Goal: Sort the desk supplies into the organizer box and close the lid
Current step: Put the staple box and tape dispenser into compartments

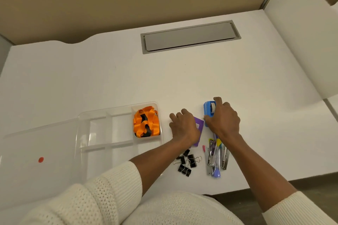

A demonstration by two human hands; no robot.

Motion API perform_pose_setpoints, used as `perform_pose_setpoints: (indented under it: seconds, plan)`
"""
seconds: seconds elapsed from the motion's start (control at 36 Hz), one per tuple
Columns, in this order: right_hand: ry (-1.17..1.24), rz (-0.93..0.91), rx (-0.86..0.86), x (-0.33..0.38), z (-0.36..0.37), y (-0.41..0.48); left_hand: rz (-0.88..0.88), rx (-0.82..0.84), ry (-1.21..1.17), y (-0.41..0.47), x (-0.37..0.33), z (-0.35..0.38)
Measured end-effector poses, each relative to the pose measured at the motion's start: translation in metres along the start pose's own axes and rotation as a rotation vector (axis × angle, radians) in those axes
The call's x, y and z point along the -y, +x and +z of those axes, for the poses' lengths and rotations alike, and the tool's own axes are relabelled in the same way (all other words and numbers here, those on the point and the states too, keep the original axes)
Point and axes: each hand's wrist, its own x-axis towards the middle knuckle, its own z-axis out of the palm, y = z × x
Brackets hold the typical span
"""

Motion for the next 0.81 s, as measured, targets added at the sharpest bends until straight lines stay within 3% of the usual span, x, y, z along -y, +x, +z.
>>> perform_pose_setpoints:
  seconds: [0.19, 0.44, 0.64, 0.81]
  plan:
    - [0.081, 0.014, -0.061, 0.001, 0.003, 0.003, 0.102, -0.001, -0.202, 0.0, 0.011, -0.018]
    - [0.299, -0.066, -0.215, 0.028, -0.015, -0.007, 0.144, -0.187, -0.53, -0.026, 0.051, -0.088]
    - [0.483, -0.129, -0.18, 0.095, -0.027, -0.038, 0.064, -0.385, -0.62, -0.041, 0.125, -0.148]
    - [0.518, -0.253, -0.065, 0.163, -0.013, -0.071, -0.138, -0.487, -0.631, -0.042, 0.205, -0.178]
